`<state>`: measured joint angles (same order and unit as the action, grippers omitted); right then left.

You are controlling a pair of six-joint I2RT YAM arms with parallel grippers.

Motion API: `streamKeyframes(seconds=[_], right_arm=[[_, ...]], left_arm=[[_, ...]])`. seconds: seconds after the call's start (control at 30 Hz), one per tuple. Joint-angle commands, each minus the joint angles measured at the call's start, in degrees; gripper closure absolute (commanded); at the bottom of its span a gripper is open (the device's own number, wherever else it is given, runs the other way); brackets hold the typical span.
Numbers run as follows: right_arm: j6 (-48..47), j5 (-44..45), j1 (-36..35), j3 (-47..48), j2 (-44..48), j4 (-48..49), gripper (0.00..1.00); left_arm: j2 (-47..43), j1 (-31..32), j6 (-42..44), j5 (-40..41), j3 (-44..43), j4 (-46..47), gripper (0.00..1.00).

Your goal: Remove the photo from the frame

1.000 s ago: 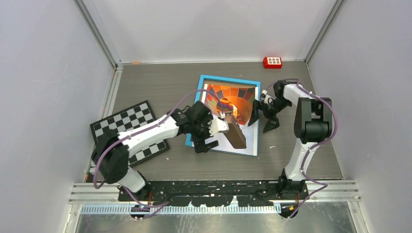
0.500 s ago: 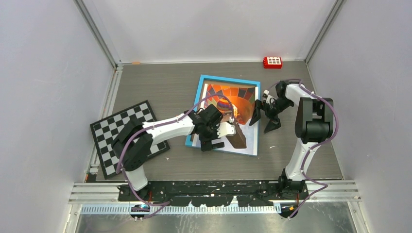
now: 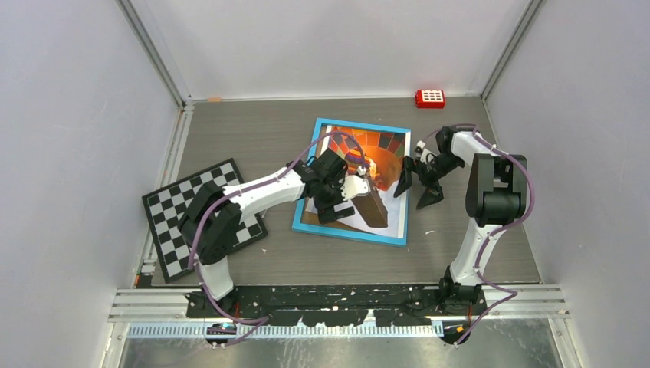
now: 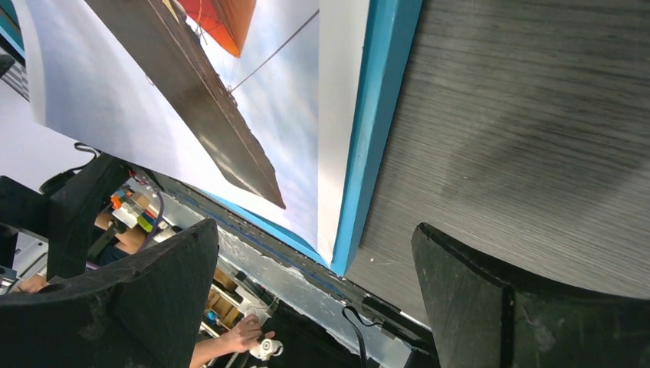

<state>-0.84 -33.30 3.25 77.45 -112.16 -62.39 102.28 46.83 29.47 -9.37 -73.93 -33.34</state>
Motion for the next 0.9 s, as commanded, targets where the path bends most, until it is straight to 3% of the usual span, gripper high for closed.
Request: streamKeyframes(seconds=[0.0, 0.3, 0.47, 0.6, 0.77, 0.87], right_arm=[[0.45, -0.99, 0.18, 2.90, 1.62, 0.07, 0.00], [4.38, 1.11, 0.65, 9.11, -1.42, 4.62, 0.01], [9.37, 3.83, 0.80, 12.27, -2.94, 10.93, 0.05], [11.74, 4.50, 0.71, 13.26, -4.89, 13.43, 0.06], [12.52, 3.11, 0.71, 14.22, -7.42, 13.67, 0.08], [12.51, 1.68, 0.41, 14.75, -9.19, 14.14, 0.09]], left_arm=[[-0.15, -0.33, 1.35, -3.28, -1.65, -2.71, 0.01], [-9.24, -7.02, -9.76, -14.38, -2.06, -5.45, 0.00], [-9.98, -12.76, -16.04, -11.28, -2.30, -1.72, 0.00], [-8.62, -18.56, -22.33, -7.33, -2.76, 1.95, 0.00], [-1.91, -26.71, -28.64, -11.90, -6.96, 2.30, 0.00], [3.23, -27.91, -29.14, -14.43, -10.77, 2.25, 0.00]])
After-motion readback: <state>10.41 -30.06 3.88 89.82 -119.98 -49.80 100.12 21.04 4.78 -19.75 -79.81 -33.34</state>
